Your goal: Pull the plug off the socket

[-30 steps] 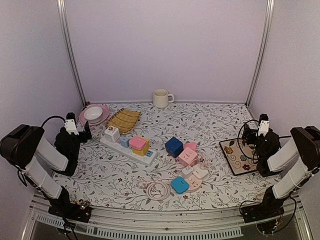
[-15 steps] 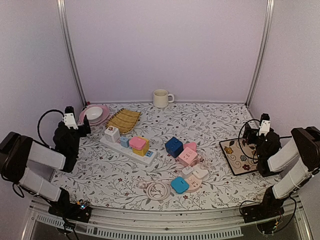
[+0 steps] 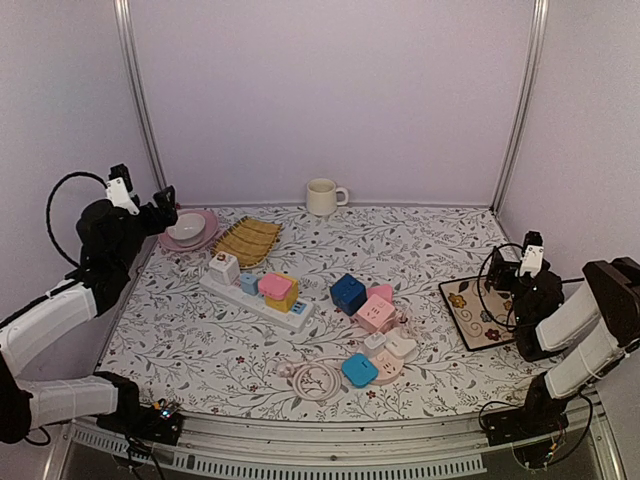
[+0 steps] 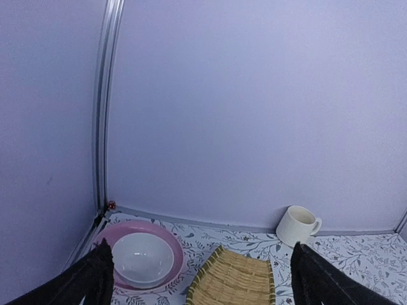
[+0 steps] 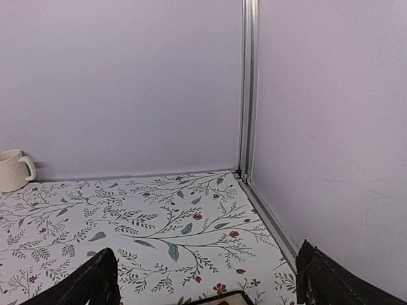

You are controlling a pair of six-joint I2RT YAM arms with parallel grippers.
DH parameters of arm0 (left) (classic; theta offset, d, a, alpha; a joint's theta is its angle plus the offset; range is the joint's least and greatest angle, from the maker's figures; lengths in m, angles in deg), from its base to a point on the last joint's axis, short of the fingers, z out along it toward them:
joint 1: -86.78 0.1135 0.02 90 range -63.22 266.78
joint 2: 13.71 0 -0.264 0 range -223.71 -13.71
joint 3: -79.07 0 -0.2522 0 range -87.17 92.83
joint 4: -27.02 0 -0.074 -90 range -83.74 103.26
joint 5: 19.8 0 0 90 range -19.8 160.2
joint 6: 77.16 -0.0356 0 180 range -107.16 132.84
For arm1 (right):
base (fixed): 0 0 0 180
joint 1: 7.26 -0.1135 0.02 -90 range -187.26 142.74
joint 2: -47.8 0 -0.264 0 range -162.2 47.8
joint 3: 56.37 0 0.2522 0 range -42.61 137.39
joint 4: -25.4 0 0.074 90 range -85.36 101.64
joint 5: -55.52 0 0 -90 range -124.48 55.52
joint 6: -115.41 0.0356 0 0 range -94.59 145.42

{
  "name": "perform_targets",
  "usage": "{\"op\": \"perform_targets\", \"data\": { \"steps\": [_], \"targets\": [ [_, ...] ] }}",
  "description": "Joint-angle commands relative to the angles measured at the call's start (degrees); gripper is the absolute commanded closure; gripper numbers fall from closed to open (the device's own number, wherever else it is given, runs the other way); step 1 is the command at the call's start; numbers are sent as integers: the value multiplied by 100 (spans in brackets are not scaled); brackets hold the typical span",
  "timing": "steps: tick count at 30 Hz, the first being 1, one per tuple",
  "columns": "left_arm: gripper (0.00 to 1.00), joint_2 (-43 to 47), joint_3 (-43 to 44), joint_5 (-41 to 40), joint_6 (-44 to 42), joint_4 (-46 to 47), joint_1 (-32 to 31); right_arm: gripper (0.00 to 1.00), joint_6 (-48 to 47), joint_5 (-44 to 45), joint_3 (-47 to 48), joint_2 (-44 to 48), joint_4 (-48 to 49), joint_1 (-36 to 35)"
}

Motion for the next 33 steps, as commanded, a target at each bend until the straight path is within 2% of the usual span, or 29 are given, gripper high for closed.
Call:
{"op": "perform_targets", "data": {
  "steps": [1,4,7,11,13,16,18,21,23,25,28,33],
  "targets": [
    [3,246,-211,-14,1514,-1342,415,1,-108,637,54,832,-350,-240],
    [3,201,-177,609,1275,-1300,465,1,39,588,520,2067,-2080,-244],
    [3,-12,-42,850,1322,-1462,399,1,853,238,905,3187,-3498,-250],
    [3,-251,-31,866,1404,-1470,92,1,2038,218,1498,3920,-5287,-233],
    [3,-293,-168,685,1416,-1270,-178,1,2158,-51,1717,3975,-5671,-230],
    [3,-302,-464,81,1480,-908,-656,1,2251,-539,1838,3963,-5732,-227],
    [3,-343,-553,329,1509,-721,-748,1,2574,-842,1876,3927,-5831,-227],
    [3,-540,-446,947,1690,-852,-792,1,2506,-1427,2492,3441,-6651,-288],
    [3,-721,-311,1118,1728,-1028,-886,1,2355,-1167,2823,3125,-7008,-630],
    [3,-917,-174,1193,1717,-1163,-1060,1,2178,-519,2895,3011,-7113,-1240],
    [3,-1112,-63,975,1753,-1219,-1555,1,1980,162,3086,2686,-7345,-2084],
    [3,-1288,42,872,1911,-1304,-2222,1,1997,179,3370,2193,-7771,-2974]
  ]
}}
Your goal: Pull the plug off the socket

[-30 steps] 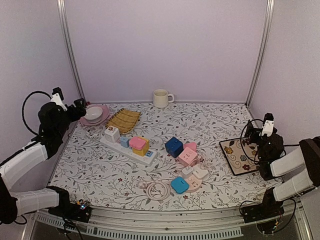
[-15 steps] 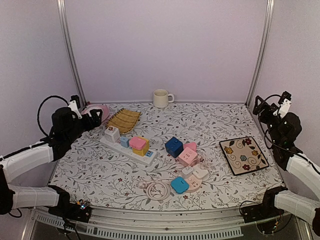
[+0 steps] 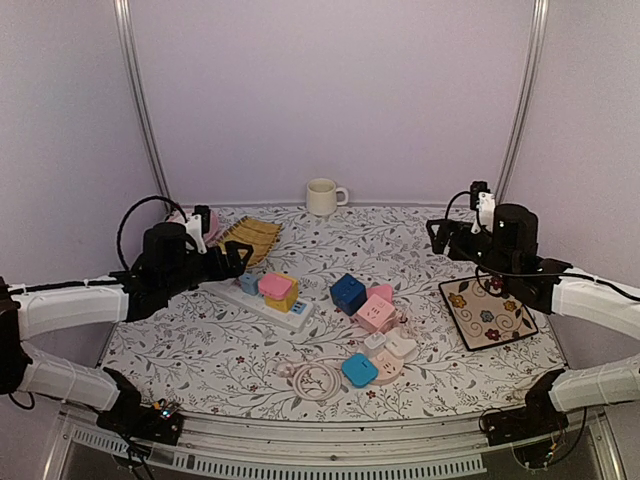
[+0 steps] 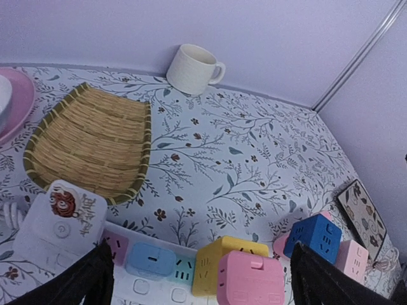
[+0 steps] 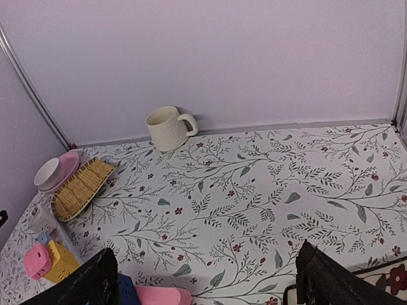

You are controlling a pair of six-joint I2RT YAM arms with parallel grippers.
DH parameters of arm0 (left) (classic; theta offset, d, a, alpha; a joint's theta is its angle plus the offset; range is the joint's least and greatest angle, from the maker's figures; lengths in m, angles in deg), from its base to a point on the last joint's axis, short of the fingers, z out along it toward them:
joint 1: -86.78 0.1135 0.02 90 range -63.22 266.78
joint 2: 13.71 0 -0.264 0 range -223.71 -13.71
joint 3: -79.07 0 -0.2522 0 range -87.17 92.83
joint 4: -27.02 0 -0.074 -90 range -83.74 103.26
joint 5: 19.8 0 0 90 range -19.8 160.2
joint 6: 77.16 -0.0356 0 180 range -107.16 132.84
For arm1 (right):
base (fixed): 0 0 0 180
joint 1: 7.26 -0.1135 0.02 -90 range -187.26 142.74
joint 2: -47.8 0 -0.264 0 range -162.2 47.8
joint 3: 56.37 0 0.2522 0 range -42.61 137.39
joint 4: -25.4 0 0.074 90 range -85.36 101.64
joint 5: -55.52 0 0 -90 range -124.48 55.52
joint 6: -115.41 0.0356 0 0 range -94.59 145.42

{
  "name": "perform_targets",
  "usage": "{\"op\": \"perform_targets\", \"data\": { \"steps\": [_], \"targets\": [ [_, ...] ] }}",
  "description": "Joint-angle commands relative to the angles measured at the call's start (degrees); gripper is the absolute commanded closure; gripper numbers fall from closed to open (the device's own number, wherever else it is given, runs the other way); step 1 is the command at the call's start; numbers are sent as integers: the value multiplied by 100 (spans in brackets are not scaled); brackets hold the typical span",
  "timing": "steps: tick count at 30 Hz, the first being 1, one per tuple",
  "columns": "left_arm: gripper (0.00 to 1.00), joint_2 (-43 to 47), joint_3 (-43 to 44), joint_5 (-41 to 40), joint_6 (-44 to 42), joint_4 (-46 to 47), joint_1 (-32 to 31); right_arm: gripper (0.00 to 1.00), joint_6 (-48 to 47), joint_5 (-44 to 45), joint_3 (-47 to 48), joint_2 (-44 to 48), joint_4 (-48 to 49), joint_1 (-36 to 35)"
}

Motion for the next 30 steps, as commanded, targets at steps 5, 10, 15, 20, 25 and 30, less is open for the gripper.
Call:
{"op": "perform_targets", "data": {
  "steps": [5,10,15,20,25,30],
  "targets": [
    [3,-75,163,-1,355,-244,-916,1,350,-600,30,-195,-515,-513],
    [3,58,-187,26,454,-116,-1425,1,1173,-504,-224,110,-774,-501],
    [3,-77,-107,23,467,-154,-1499,1,966,-1137,-204,208,-887,-533],
    [3,-330,119,-22,683,-147,-1538,1,548,-672,576,-527,-1672,-1340],
    [3,-555,336,-183,950,-84,-1589,1,-145,-448,1720,-1549,-2286,-1780],
    [3,-811,773,-325,855,-121,-1898,1,-348,-207,1909,-1842,-2741,-2002]
  ]
}}
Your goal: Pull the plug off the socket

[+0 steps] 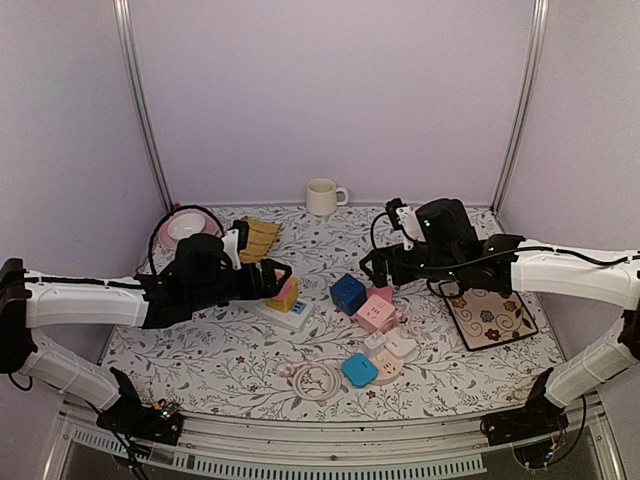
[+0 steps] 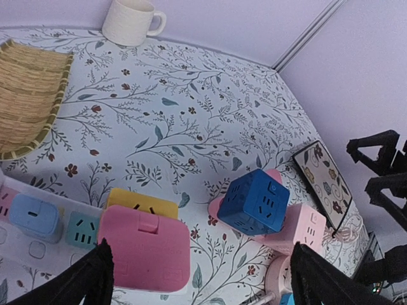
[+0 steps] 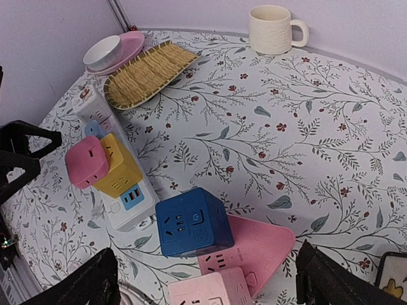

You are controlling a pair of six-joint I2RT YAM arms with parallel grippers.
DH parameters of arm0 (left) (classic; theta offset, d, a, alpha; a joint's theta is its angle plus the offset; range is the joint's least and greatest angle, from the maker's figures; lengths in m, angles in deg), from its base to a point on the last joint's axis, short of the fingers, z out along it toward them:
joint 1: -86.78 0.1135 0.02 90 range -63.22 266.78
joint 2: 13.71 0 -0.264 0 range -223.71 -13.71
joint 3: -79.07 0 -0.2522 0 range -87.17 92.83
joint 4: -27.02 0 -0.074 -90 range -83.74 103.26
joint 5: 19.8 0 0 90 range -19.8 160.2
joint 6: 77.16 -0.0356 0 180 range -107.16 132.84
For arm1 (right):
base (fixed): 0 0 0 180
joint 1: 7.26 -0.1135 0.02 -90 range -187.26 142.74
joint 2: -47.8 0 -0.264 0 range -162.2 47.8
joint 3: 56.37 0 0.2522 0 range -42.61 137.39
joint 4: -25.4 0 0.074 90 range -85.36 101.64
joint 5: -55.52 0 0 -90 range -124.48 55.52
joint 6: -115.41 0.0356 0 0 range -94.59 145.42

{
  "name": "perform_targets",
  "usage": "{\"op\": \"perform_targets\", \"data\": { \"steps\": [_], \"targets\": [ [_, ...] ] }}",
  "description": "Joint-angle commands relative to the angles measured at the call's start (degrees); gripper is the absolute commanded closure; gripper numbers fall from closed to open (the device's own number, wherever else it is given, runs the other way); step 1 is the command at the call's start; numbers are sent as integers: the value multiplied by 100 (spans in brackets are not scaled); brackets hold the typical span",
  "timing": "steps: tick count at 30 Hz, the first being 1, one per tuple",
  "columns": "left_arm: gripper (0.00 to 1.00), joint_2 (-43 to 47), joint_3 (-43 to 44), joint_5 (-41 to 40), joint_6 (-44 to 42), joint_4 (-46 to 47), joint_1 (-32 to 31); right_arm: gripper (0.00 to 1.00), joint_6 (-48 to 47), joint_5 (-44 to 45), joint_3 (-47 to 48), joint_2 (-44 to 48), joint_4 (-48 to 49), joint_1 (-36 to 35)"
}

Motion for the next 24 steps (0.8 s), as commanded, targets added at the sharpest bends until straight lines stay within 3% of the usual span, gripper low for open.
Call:
{"op": "perform_targets", "data": {
  "steps": [1,9,13,24],
  "targets": [
    [3,-289,581,-208,-58,-113,-383,1,-285,259,35,-77,-756,-135],
    [3,-1157,1375,-229,-353,-490,-724,0,-331,240,69,-580,-1177,-492],
    [3,-1486,1626,-168,-423,-661,-821,0,-412,755,466,-1235,-1523,-833],
    [3,-1524,1651,-316,-471,-860,-843,3,-423,1258,1102,-2167,-2099,-890]
  ]
}}
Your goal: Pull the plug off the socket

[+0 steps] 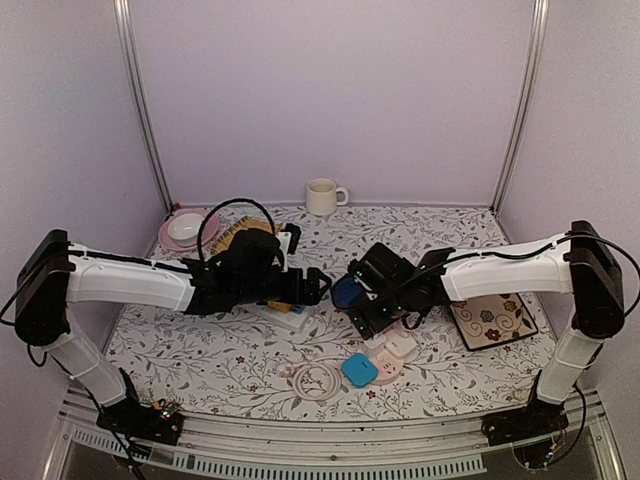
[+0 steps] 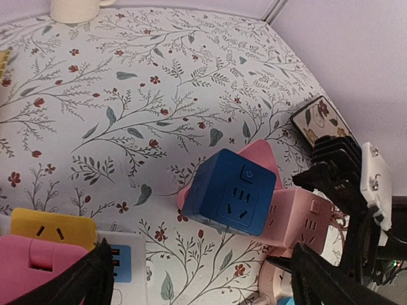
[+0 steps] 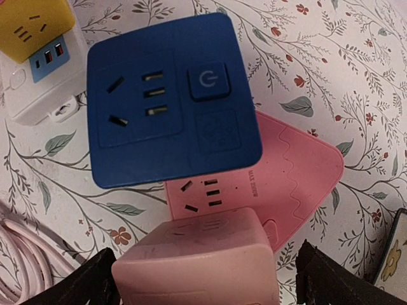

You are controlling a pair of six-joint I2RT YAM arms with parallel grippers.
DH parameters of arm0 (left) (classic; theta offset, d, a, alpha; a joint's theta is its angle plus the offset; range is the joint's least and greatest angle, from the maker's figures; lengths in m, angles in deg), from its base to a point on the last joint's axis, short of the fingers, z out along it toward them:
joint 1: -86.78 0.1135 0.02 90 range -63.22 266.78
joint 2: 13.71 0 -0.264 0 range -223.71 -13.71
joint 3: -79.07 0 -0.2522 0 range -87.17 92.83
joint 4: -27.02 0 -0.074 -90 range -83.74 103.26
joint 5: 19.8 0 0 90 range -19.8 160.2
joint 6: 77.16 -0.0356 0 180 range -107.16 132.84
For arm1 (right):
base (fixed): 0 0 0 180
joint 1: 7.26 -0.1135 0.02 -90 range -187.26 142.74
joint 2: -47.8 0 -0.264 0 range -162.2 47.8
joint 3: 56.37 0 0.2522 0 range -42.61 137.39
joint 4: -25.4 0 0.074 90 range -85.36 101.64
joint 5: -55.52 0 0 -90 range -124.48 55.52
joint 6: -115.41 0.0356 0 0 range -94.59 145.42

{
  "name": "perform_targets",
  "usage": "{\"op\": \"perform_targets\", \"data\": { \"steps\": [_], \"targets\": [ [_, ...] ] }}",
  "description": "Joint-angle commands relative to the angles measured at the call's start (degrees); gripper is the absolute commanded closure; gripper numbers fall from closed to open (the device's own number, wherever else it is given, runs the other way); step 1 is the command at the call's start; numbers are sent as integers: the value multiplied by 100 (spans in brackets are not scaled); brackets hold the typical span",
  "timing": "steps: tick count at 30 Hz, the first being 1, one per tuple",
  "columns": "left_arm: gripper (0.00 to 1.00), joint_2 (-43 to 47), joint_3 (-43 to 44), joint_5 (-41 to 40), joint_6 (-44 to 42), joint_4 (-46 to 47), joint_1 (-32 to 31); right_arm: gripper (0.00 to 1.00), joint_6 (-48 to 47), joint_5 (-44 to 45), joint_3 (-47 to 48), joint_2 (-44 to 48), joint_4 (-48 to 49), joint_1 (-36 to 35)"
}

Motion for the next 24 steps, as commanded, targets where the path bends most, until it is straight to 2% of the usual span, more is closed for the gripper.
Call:
{"op": "perform_targets", "data": {
  "steps": [1,5,9,17,24],
  "targets": [
    [3,161,38,-181,-71,-164,-95,4,-15,235,322,-290,-312,8],
    [3,416,-77,-317,-14,-169,-91,12,-4,188,374,-412,-411,46],
    [3,623,-191,-390,54,-141,-40,26,46,176,512,-550,-494,94],
    [3,979,-480,-65,273,178,198,46,161,108,749,-585,-501,290],
    [3,999,-554,256,487,468,431,52,211,-350,972,-471,-59,647]
  ]
}}
